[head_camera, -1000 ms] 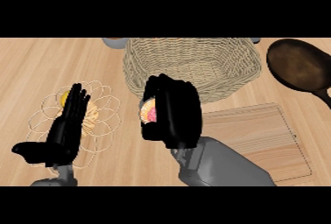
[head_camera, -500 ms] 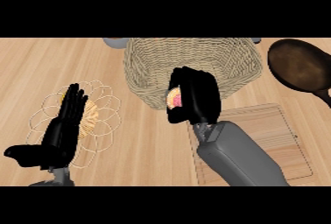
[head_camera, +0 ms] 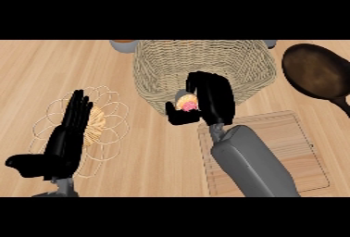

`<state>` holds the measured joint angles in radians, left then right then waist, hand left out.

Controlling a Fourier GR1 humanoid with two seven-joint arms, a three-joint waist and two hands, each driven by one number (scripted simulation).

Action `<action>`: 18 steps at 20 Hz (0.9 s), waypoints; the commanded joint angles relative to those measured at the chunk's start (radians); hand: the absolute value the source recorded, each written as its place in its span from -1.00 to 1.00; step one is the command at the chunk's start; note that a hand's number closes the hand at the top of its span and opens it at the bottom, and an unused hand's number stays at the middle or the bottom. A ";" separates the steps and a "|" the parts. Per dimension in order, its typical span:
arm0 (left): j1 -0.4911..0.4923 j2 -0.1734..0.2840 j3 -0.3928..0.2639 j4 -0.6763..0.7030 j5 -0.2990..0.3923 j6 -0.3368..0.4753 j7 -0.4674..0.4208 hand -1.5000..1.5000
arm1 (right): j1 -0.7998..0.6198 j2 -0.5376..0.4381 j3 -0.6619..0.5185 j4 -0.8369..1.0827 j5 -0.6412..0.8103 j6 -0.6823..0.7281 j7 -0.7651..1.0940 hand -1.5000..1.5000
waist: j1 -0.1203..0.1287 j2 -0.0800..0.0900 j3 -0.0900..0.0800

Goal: Pick the cupcake from the cutting board and place it in the basket

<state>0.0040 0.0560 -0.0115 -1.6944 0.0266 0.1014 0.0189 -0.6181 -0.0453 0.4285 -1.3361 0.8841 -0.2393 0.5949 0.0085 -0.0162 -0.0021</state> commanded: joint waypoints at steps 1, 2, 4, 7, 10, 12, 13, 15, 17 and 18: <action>0.057 -0.012 -0.015 -0.032 -0.015 0.004 -0.032 0.00 | 0.033 -0.040 -0.055 0.051 -0.007 0.021 -0.060 1.00 | -0.003 0.016 0.002; 0.004 -0.018 -0.013 0.009 -0.032 0.025 -0.015 0.00 | 0.035 0.005 -0.053 0.072 0.008 -0.014 -0.053 1.00 | -0.004 0.017 0.002; -0.075 -0.013 0.007 0.074 -0.026 0.023 -0.006 0.00 | 0.026 -0.017 -0.090 0.064 -0.028 0.009 -0.081 1.00 | -0.010 0.018 0.002; -0.015 -0.017 -0.029 -0.031 -0.034 0.025 0.045 0.00 | 0.004 0.022 -0.118 0.135 0.017 -0.051 -0.035 1.00 | 0.002 0.017 0.002; -0.075 0.016 0.028 0.001 0.010 -0.001 0.049 0.00 | 0.012 -0.011 -0.182 0.201 -0.054 -0.069 -0.119 1.00 | 0.004 0.022 0.003; -0.047 -0.012 -0.003 0.015 -0.028 0.024 0.013 0.00 | 0.026 -0.016 -0.138 0.192 -0.031 -0.020 -0.112 -1.00 | -0.001 0.019 0.002; -0.046 -0.002 0.010 0.006 0.000 0.004 0.028 0.00 | 0.054 -0.039 -0.145 0.207 -0.044 -0.041 -0.169 -1.00 | 0.001 0.021 0.002; -0.024 -0.002 0.006 0.040 -0.005 -0.009 -0.016 0.00 | 0.039 0.001 -0.134 0.225 -0.030 -0.065 -0.163 -1.00 | 0.002 0.021 0.002; -0.066 0.004 0.015 0.001 0.009 -0.001 0.049 0.00 | 0.012 0.007 -0.166 0.226 -0.058 -0.073 -0.188 -1.00 | 0.003 0.020 0.002; -0.007 -0.013 0.002 0.042 -0.017 0.005 -0.033 0.00 | 0.002 -0.019 -0.192 0.216 -0.085 -0.055 -0.211 -1.00 | 0.002 0.020 0.002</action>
<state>-0.0284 0.0526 -0.0054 -1.6734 0.0197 0.1030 0.0246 -0.6301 -0.0185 0.2850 -1.2193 0.8211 -0.3115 0.4303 0.0192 -0.0348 -0.0102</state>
